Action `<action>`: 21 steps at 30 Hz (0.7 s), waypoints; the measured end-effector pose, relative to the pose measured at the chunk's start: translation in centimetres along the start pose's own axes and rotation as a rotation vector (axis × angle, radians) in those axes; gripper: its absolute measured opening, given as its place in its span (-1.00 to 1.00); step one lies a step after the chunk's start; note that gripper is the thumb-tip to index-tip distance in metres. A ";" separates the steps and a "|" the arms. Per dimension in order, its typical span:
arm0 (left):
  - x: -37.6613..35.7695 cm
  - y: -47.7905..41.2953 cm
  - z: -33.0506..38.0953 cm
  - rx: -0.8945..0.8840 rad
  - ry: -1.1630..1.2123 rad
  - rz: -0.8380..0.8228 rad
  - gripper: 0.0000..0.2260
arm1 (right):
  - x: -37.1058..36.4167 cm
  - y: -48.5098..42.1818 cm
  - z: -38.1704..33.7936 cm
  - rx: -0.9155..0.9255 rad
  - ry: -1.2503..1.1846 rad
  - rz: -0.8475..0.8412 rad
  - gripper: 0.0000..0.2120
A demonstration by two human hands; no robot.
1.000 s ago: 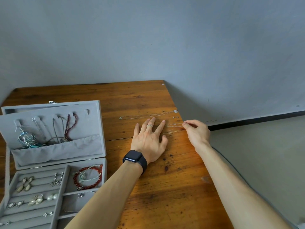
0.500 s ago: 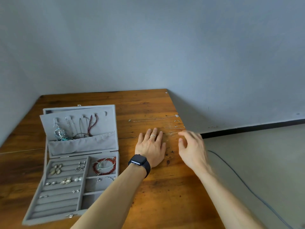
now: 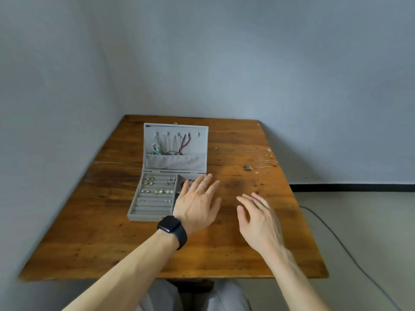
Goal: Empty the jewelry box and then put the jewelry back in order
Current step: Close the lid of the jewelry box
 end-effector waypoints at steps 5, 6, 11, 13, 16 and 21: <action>1.0 3.6 -5.8 0.103 0.047 0.075 -0.51 | -2.4 0.4 -1.7 -0.005 -0.018 -0.046 -0.65; 1.2 4.1 -7.1 0.125 0.040 0.080 -0.51 | -3.0 0.2 -1.9 -0.002 -0.010 -0.064 -0.64; 2.7 4.8 -12.4 0.243 0.027 0.127 -0.51 | -5.7 -1.5 -2.3 0.032 0.073 -0.156 -0.59; 3.4 4.2 -14.0 0.277 0.024 0.133 -0.52 | -6.4 -2.6 -2.5 0.029 0.082 -0.161 -0.57; 4.4 2.4 -16.1 0.353 0.096 0.155 -0.53 | -7.2 -4.8 -2.7 0.020 0.093 -0.188 -0.55; 5.8 -2.1 -18.3 0.482 0.479 0.196 -0.46 | -8.4 -6.5 -3.2 0.008 0.152 -0.204 -0.49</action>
Point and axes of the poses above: each hand's wrist, its own y-axis away from the middle knuckle, its own x-axis out of the back of the hand, z = x × y, the point moved 1 cm from there along -y, towards the middle knuckle, and after that the axes turned 1 degree about -y, right-handed, at the moved point
